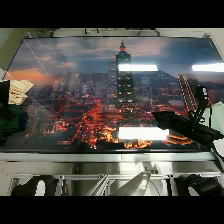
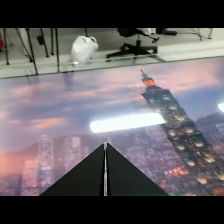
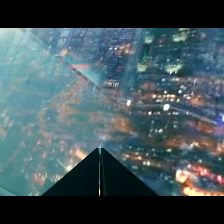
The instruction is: Fold the shirts.
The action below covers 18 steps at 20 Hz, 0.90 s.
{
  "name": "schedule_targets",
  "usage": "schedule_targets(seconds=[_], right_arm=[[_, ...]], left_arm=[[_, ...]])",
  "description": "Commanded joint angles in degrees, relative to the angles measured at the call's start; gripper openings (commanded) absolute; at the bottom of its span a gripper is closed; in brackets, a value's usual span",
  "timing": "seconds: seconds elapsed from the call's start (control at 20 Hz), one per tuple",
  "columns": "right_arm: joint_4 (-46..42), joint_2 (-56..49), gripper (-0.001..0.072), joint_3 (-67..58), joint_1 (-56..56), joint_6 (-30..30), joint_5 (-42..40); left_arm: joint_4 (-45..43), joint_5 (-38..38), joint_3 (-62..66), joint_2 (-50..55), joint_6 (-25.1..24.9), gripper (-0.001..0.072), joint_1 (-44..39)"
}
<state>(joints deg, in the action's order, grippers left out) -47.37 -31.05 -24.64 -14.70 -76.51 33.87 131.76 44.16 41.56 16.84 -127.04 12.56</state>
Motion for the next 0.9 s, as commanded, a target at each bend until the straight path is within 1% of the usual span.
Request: schedule_targets(seconds=[0.0,0.15,0.25,0.35,0.5,0.55,0.6,0.8,0.85], right_arm=[[0.0,0.0,0.0022,0.0,0.0,0.0,0.0],[0.0,0.0,0.0021,0.0,0.0,0.0,-0.1],[0.0,-0.2,0.0022,0.0,0.0,0.0,-1.8],[2.2,-0.5,0.0022,0.0,-0.1,0.0,-2.1],[3.7,-0.5,0.0022,0.0,-0.1,0.0,-2.1],[4.9,-0.5,0.0022,0.0,-0.1,0.0,-2.2],[5.8,-0.5,0.0022,0.0,-0.1,0.0,-2.1],[7.2,-0.5,0.0023,0.0,0.0,-0.1,-4.5],[7.8,-0.5,0.0022,0.0,0.0,-0.1,-5.6]], left_arm=[[0.0,0.7,0.0,3.2,0.1,0.001,-4.7],[-0.1,-1.7,0.0,7.8,0.1,0.0011,-10.0],[-0.1,-1.9,0.1,11.2,0.1,0.001,-13.3],[-0.2,-2.0,0.1,14.2,0.0,0.0011,-16.3],[-0.2,-7.8,0.1,17.8,0.1,0.0011,-19.9],[-0.1,-10.0,0.1,18.6,0.1,0.0011,-20.7],[-0.1,-10.6,0.1,19.0,0.1,0.0012,-21.0],[-0.3,-9.6,0.1,18.3,0.1,0.0009,-19.6],[-0.2,-10.4,0.1,17.9,1.4,0.001,-18.2]])
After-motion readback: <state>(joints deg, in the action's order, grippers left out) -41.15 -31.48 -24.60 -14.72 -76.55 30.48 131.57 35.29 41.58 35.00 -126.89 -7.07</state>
